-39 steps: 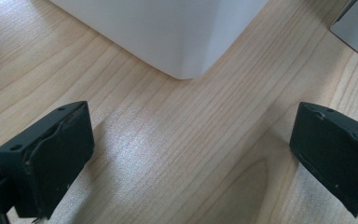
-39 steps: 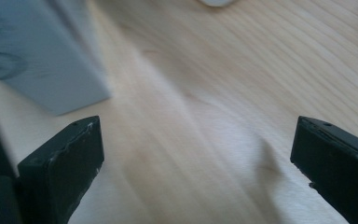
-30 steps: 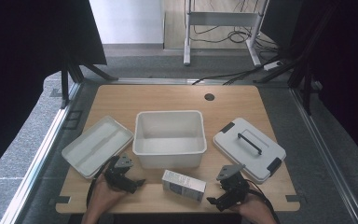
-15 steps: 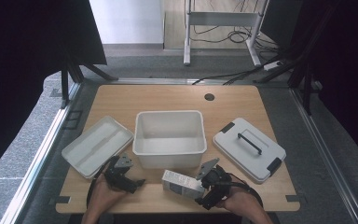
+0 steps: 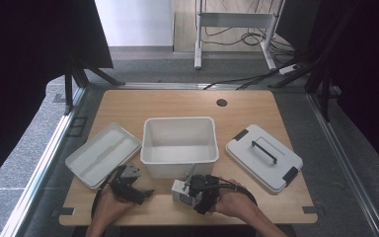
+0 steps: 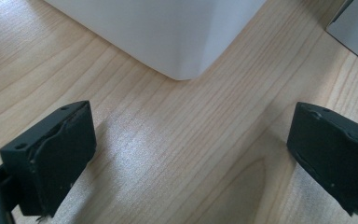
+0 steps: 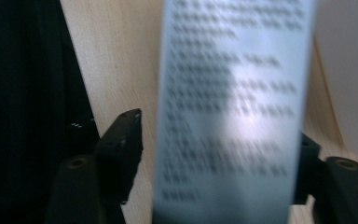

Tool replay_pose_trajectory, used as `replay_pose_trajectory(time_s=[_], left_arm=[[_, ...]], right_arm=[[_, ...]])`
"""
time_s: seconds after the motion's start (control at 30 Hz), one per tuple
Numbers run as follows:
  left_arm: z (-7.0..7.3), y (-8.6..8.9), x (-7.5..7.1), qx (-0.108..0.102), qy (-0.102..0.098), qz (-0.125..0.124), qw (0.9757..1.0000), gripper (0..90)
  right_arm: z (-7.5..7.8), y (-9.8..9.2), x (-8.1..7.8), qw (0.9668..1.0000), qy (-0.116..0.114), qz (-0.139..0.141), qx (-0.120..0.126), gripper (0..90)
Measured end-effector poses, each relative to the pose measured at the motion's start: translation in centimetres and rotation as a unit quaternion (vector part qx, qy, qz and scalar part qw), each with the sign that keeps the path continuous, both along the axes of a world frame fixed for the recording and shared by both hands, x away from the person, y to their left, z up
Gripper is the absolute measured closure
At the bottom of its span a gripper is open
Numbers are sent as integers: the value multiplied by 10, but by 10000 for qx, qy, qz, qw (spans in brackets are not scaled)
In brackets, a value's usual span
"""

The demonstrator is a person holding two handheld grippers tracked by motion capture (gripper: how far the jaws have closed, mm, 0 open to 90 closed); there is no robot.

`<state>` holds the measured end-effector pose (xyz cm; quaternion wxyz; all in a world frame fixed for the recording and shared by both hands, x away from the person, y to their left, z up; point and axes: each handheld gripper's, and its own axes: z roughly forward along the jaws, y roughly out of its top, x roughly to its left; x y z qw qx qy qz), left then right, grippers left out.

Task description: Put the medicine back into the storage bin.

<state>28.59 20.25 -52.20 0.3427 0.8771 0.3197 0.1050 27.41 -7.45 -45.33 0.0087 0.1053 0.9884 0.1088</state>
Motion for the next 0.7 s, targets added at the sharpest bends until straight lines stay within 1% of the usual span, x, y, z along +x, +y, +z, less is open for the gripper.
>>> replay_pose_trajectory(time_s=[0.07,0.13,0.17,0.2,0.27,0.37,0.47,0.57,0.7], left_arm=[[0,0,0,1,-1,-5,10000,15],[0,0,0,1,-2,-8,10000,17],[0,0,0,1,-2,-9,10000,17],[0,0,0,1,-3,-10,10000,17],[0,0,0,1,-3,-9,10000,17],[0,0,0,1,-3,-9,10000,17],[0,0,0,-1,-5,-8,10000,18],[0,0,0,-3,-6,-10,10000,19],[0,0,0,-4,-4,-13,10000,20]], right_arm=[[-1,4,0,9999,-12,63,-129,428],[-2,7,1,9996,-96,83,-269,503],[-1,8,2,9995,-97,68,-301,519],[-1,8,3,9995,-34,61,-294,539],[1,8,4,9995,9,92,-306,550],[6,8,4,9996,88,119,-240,553],[14,8,4,9997,141,148,-153,553],[23,8,5,9996,131,213,-134,553],[36,8,6,9995,134,233,-147,555]])
